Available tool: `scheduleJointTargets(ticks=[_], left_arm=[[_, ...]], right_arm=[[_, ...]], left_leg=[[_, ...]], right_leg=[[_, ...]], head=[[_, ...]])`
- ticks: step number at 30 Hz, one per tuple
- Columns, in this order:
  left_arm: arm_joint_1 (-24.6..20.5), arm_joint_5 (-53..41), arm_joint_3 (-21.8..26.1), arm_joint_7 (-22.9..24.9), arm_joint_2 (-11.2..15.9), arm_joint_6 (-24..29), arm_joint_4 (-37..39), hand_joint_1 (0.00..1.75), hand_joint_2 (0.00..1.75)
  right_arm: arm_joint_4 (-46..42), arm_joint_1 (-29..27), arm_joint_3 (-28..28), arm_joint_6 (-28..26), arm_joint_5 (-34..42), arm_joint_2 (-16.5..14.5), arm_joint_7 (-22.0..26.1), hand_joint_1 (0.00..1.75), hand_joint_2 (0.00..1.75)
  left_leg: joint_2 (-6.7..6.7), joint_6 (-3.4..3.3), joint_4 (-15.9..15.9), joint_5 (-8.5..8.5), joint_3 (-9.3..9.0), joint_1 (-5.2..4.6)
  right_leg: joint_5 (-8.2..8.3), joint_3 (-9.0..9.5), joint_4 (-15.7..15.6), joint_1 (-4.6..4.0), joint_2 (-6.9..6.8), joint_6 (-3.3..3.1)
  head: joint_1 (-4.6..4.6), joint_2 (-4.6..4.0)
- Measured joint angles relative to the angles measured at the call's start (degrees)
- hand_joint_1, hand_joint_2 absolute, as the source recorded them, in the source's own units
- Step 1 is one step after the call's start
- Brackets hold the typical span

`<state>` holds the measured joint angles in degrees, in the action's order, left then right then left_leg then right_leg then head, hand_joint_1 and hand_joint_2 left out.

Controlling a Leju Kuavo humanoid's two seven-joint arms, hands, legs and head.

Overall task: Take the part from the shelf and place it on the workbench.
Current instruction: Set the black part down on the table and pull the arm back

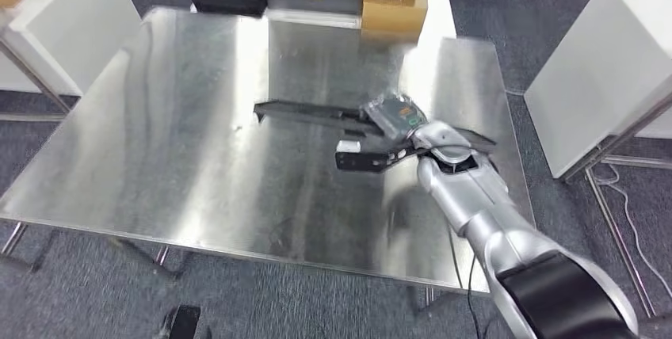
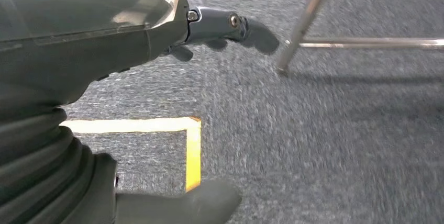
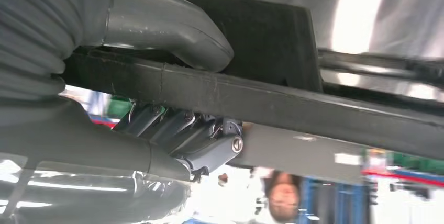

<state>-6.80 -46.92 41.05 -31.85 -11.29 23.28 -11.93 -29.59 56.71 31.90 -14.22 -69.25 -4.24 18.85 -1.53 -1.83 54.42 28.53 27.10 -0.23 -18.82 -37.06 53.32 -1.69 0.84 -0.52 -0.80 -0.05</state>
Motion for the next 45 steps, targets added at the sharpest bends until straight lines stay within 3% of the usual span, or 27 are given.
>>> scheduleJointTargets(ticks=[2, 3, 5, 7, 8, 9, 10, 11, 13, 15, 16, 25, 39, 43, 45], left_arm=[[-0.25, -0.4, -0.04, -0.71, -0.31, 1.54, -0.04, 0.0, 1.75], [-0.46, -0.47, -0.06, -1.02, -0.37, 1.98, -0.07, 0.0, 1.75], [-0.81, -0.34, -0.08, -1.41, -0.43, 1.6, -0.07, 0.0, 1.75], [-0.88, -0.14, -0.08, -1.53, -0.43, 1.05, -0.07, 0.0, 1.75], [-0.87, -0.07, -0.07, -1.59, -0.42, 1.25, -0.07, 0.0, 1.75], [-0.85, 0.0, -0.06, -1.63, -0.4, 1.55, -0.07, 0.0, 1.75], [-0.84, 0.09, -0.04, -1.64, -0.39, 1.77, -0.06, 0.0, 1.31], [-0.85, 0.15, -0.04, -1.58, -0.4, 1.74, -0.03, 0.0, 0.87], [-0.84, 0.21, -0.04, -1.42, -0.3, 1.01, 0.02, 0.0, 0.0], [-0.63, 0.26, -0.02, -1.09, 0.02, -0.5, 0.07, 0.0, 0.0], [-0.46, 0.38, -0.01, -0.78, 0.24, -1.28, 0.08, 0.0, 0.0], [-0.09, 0.87, 0.14, 1.35, 1.62, -2.23, 0.09, 0.0, 0.0], [0.12, 0.1, 0.17, 3.03, 1.79, -2.65, 0.11, 0.0, 0.0], [0.24, 0.1, 0.17, 3.3, 1.97, -3.02, 0.11, 0.0, 0.0], [0.27, 0.1, 0.17, 3.41, 1.96, -3.12, 0.11, 0.0, 0.0]], right_arm=[[-0.19, 0.39, 0.86, -0.13, 0.46, -1.95, 0.47, 1.75, 1.75], [-0.27, 0.72, 1.3, -0.16, 0.78, -2.85, 0.67, 1.75, 1.75], [-0.34, 1.23, 2.22, -0.14, 1.3, -4.55, 0.98, 1.75, 1.75], [-0.34, 1.08, 3.09, -0.05, 1.74, -5.59, 1.06, 0.87, 0.87], [-0.33, 0.88, 3.41, -0.03, 2.04, -5.83, 1.01, 0.44, 0.44], [-0.32, 0.72, 3.66, -0.04, 2.36, -6.01, 0.94, 0.0, 0.0], [-0.31, 0.66, 3.82, -0.06, 2.63, -6.1, 0.88, 0.0, 0.0], [-0.31, 0.67, 3.96, -0.08, 2.85, -6.14, 0.82, 0.0, 0.0], [-0.3, 0.73, 4.18, -0.11, 3.25, -6.25, 0.65, 0.0, 0.0], [-0.29, 0.69, 4.38, -0.13, 3.96, -6.27, 0.18, 0.0, 0.0], [-0.28, 0.69, 4.48, -0.14, 4.38, -6.24, -0.11, 0.0, 0.0], [-0.28, 1.71, 4.94, -0.04, 6.06, -5.69, -1.62, 0.0, 0.0], [-0.25, 1.86, 5.06, 0.92, 6.43, -5.39, -1.39, 0.0, 0.0], [-0.22, 1.85, 5.28, 0.92, 5.32, -5.38, -1.44, 0.0, 0.0], [-0.23, 1.9, 5.49, 0.9, 4.97, -5.42, -1.5, 0.0, 0.0]], left_leg=[[0.3, 0.45, 2.1, 0.77, 0.38, 0.02], [0.45, 0.82, 4.53, 1.75, 1.57, 0.17], [0.66, 1.62, 11.77, 4.68, 6.03, 0.66], [0.84, 2.37, 16.73, 6.2, 10.4, 1.22], [1.0, 2.69, 16.34, 5.02, 11.29, 1.52], [1.18, 3.0, 13.89, 2.53, 11.15, 1.84], [1.32, 3.34, 10.04, -0.6, 10.26, 2.17], [1.33, 3.63, 6.62, -2.65, 9.31, 2.29], [1.24, 3.11, 3.08, -4.0, 8.16, 2.19], [1.22, 2.16, 3.02, -3.92, 7.97, 2.04], [1.19, 2.0, 3.02, -4.23, 7.95, 2.0], [0.99, 1.23, 3.06, -4.07, 7.95, 1.15], [1.03, 1.06, 3.15, -4.09, 7.9, 1.53], [1.03, 0.75, 3.33, -3.93, 8.0, 1.56], [1.03, 0.49, 2.82, -4.15, 7.75, 1.76]], right_leg=[[-0.4, 1.36, -0.51, 0.61, 0.0, -1.3], [-0.66, 2.08, -0.68, 0.98, 0.04, -1.77], [-1.29, 2.77, -0.72, 1.0, 0.15, -2.42], [-2.04, 3.27, -0.46, 1.05, 0.25, -2.44], [-2.52, 3.59, -0.2, 1.15, 0.26, -2.23], [-3.06, 3.91, 0.2, 1.31, 0.26, -1.95], [-3.67, 4.14, 0.76, 1.46, 0.26, -1.6], [-4.23, 4.23, 1.37, 1.54, 0.28, -1.23], [-5.06, 3.84, 2.4, 1.39, 0.35, -0.48], [-5.43, 3.4, 2.86, 1.07, 0.4, -0.19], [-5.51, 3.4, 2.93, 0.97, 0.39, -0.19], [-5.47, 3.57, 2.53, 0.75, 0.18, -0.01], [-5.29, 3.47, 2.47, 0.9, 0.18, 0.29], [-5.29, 3.56, 2.44, 1.45, 0.19, 0.68], [-5.36, 3.48, 2.46, 1.26, 0.14, 0.85]], head=[[0.01, 0.01], [-0.06, 0.0], [-0.16, 0.0], [-0.16, 0.0], [-0.16, 0.0], [-0.14, 0.0], [-0.15, 0.0], [-0.19, 0.0], [-0.32, 0.0], [-0.32, 0.0], [-0.25, 0.0], [-0.21, 0.01], [-0.23, 0.01], [-0.26, 0.01], [-0.26, 0.01]])
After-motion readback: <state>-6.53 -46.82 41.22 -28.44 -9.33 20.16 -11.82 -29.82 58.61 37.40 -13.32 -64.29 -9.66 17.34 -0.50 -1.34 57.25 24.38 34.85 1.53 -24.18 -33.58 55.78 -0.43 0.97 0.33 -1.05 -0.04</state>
